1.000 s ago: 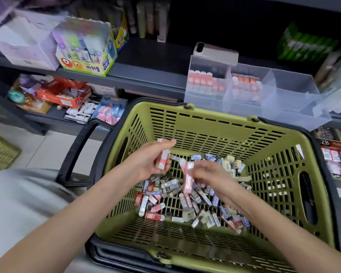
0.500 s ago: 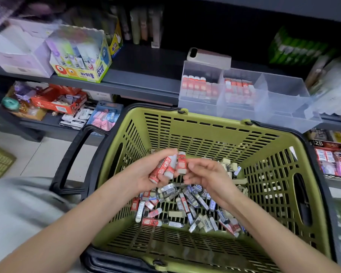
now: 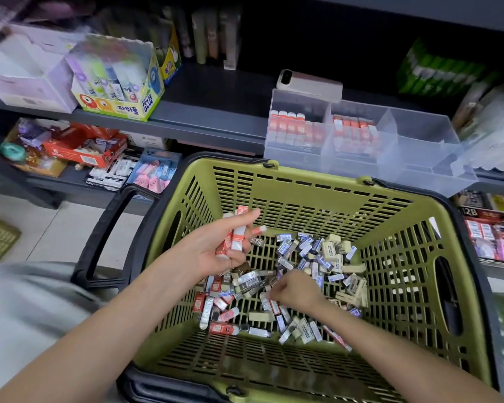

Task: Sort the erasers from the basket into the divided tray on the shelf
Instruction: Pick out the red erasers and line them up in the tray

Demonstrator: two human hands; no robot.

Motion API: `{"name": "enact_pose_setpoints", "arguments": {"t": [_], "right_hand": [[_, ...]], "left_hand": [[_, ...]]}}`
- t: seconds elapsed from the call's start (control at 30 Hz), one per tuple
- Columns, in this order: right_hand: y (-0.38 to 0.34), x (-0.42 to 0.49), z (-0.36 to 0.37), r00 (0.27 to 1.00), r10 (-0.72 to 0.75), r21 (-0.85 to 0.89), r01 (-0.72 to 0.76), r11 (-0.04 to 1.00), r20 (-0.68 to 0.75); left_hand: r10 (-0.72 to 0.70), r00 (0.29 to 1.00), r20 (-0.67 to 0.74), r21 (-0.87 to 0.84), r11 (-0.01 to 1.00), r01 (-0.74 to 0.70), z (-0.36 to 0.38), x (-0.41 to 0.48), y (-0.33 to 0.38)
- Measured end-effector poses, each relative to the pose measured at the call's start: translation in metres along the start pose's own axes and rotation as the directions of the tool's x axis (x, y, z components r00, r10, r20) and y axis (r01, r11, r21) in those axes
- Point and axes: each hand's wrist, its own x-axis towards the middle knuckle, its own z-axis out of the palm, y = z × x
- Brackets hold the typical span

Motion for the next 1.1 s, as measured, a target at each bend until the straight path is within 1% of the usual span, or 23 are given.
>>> {"name": "enact_pose_setpoints", "arguments": {"t": [0.03, 0.1, 0.17, 0.23, 0.3, 0.37, 0.43, 0.5, 0.53, 0.57, 0.6, 0.63, 0.67, 0.7, 0.8, 0.83, 0.9, 0.93, 0.97, 1.0, 1.03, 1.07, 1.1], "right_hand": [[0.000, 0.001, 0.007, 0.999, 0.023, -0.098, -0.027, 0.995, -0.042], [-0.001, 0.003, 0.016, 0.989, 0.043, -0.220, -0.074, 0.973, -0.144], [-0.003, 0.005, 0.021, 0.980, -0.030, -0.422, -0.057, 0.905, -0.197], [-0.003, 0.008, 0.024, 0.969, -0.145, -0.594, -0.004, 0.804, -0.202], [0.000, 0.011, 0.025, 0.967, -0.172, -0.614, 0.022, 0.789, -0.188], [0.003, 0.014, 0.025, 0.979, -0.085, -0.491, -0.019, 0.871, -0.188], [0.002, 0.014, 0.023, 0.980, 0.008, -0.266, -0.062, 0.962, -0.197], [-0.005, 0.009, 0.011, 0.978, 0.046, 0.023, -0.042, 0.999, -0.202], [-0.011, 0.005, 0.000, 0.981, 0.043, 0.237, 0.004, 0.971, -0.191], [-0.019, 0.000, -0.012, 0.987, 0.024, 0.478, 0.056, 0.877, -0.160], [-0.027, -0.005, -0.026, 0.991, -0.025, 0.670, 0.105, 0.735, -0.128], [-0.037, -0.009, -0.039, 0.989, -0.099, 0.785, 0.146, 0.602, -0.108], [-0.046, -0.013, -0.050, 0.979, -0.179, 0.838, 0.179, 0.516, -0.099], [-0.056, -0.016, -0.057, 0.962, -0.257, 0.859, 0.209, 0.468, -0.094], [-0.079, -0.017, -0.068, 0.919, -0.376, 0.851, 0.289, 0.439, -0.118], [-0.083, -0.014, -0.070, 0.907, -0.401, 0.863, 0.301, 0.407, -0.127], [-0.083, -0.001, -0.073, 0.899, -0.414, 0.916, 0.277, 0.290, -0.141], [-0.080, 0.009, -0.072, 0.915, -0.376, 0.921, 0.267, 0.283, -0.150], [-0.076, 0.021, -0.068, 0.938, -0.305, 0.895, 0.273, 0.353, -0.166], [-0.070, 0.034, -0.062, 0.957, -0.219, 0.820, 0.276, 0.501, -0.188], [-0.064, 0.048, -0.054, 0.965, -0.148, 0.686, 0.257, 0.681, -0.216], [-0.058, 0.061, -0.044, 0.963, -0.117, 0.501, 0.227, 0.835, -0.241], [-0.054, 0.072, -0.035, 0.960, -0.121, 0.311, 0.199, 0.930, -0.252]], "left_hand": [[0.000, 1.000, -0.010, 0.000, 1.000, 0.000, 0.000, 0.000, 0.000], [0.004, 0.999, -0.048, 0.011, 1.000, -0.003, 0.002, -0.001, 0.000], [0.012, 0.995, -0.098, 0.024, 1.000, -0.010, 0.002, -0.002, 0.000], [0.019, 0.992, -0.124, 0.019, 1.000, -0.016, 0.001, -0.002, 0.001], [0.024, 0.991, -0.134, 0.022, 1.000, -0.022, 0.001, -0.002, 0.001], [0.046, 0.985, -0.169, 0.033, 0.999, -0.041, -0.001, 0.000, 0.000], [0.093, 0.971, -0.219, 0.072, 0.994, -0.079, -0.002, 0.002, 0.000], [0.165, 0.944, -0.284, 0.157, 0.980, -0.124, -0.005, 0.004, -0.001], [0.200, 0.930, -0.310, 0.198, 0.970, -0.143, -0.006, 0.005, -0.001], [0.225, 0.919, -0.324, 0.231, 0.961, -0.153, -0.007, 0.005, -0.001], [0.234, 0.916, -0.325, 0.253, 0.955, -0.154, -0.007, 0.004, -0.001], [0.224, 0.925, -0.308, 0.268, 0.953, -0.142, -0.006, 0.003, -0.001], [0.194, 0.944, -0.267, 0.278, 0.953, -0.117, -0.005, 0.002, 0.000], [0.146, 0.967, -0.211, 0.280, 0.956, -0.084, -0.003, -0.001, 0.001], [0.067, 0.995, -0.078, 0.268, 0.962, -0.044, 0.000, -0.005, 0.005], [0.071, 0.995, -0.070, 0.249, 0.967, -0.051, -0.001, -0.006, 0.006], [0.104, 0.989, -0.100, 0.162, 0.983, -0.087, -0.003, -0.008, 0.011], [0.132, 0.984, -0.122, 0.103, 0.987, -0.120, -0.005, -0.008, 0.014], [0.166, 0.977, -0.135, 0.041, 0.986, -0.162, -0.008, -0.010, 0.017], [0.205, 0.969, -0.136, -0.020, 0.978, -0.210, -0.010, -0.011, 0.021], [0.247, 0.961, -0.124, -0.077, 0.963, -0.258, -0.012, -0.013, 0.025], [0.291, 0.952, -0.096, -0.127, 0.945, -0.301, -0.015, -0.016, 0.028], [0.333, 0.941, -0.059, -0.173, 0.925, -0.338, -0.017, -0.018, 0.030]]}}
